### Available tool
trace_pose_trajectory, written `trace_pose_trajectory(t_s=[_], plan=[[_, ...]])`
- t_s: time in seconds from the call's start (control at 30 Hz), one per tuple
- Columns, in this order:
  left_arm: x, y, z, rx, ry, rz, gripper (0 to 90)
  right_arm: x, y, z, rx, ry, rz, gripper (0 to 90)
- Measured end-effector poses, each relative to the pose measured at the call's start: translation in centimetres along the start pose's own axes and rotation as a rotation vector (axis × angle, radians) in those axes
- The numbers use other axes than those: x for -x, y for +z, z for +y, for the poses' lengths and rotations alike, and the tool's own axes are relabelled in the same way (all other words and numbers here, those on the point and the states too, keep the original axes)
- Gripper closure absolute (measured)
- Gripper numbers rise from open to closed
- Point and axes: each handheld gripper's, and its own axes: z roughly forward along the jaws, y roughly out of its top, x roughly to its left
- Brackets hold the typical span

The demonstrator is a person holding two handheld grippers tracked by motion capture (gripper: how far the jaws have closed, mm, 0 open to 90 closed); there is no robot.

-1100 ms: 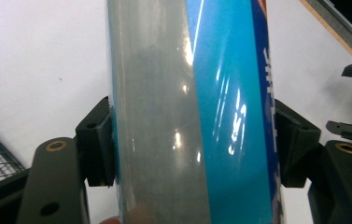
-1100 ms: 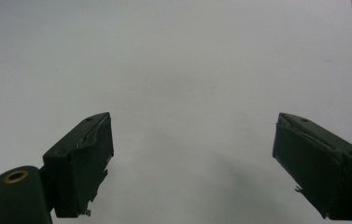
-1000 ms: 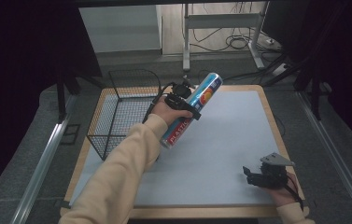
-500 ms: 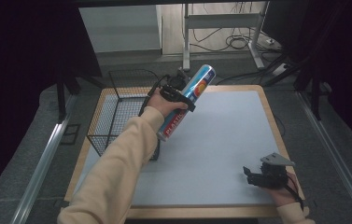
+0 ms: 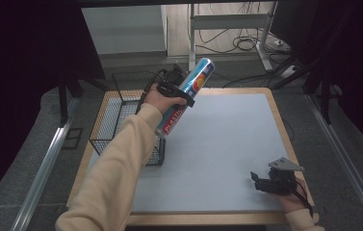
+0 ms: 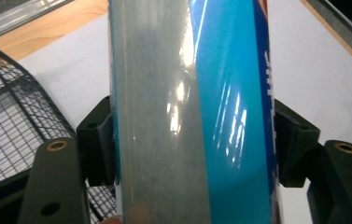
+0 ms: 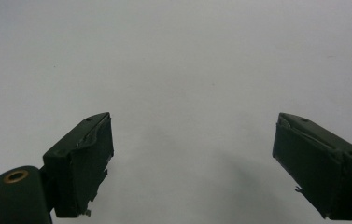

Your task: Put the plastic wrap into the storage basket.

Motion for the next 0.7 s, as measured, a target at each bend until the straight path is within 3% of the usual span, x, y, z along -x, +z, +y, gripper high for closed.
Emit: trace_pose_trajectory(t_s=[0.57,0.7], plan=[[-5.1,-0.8,-1.7,0.006,-0.062,0.077,31.5,0.0,0.1,-0.1,-0.007,0.001,-0.004,12.5],[-6.2,-0.8,-2.4,0.008,-0.092,0.075,31.5,0.0,0.2,-0.1,-0.008,0.0,-0.003,12.5]])
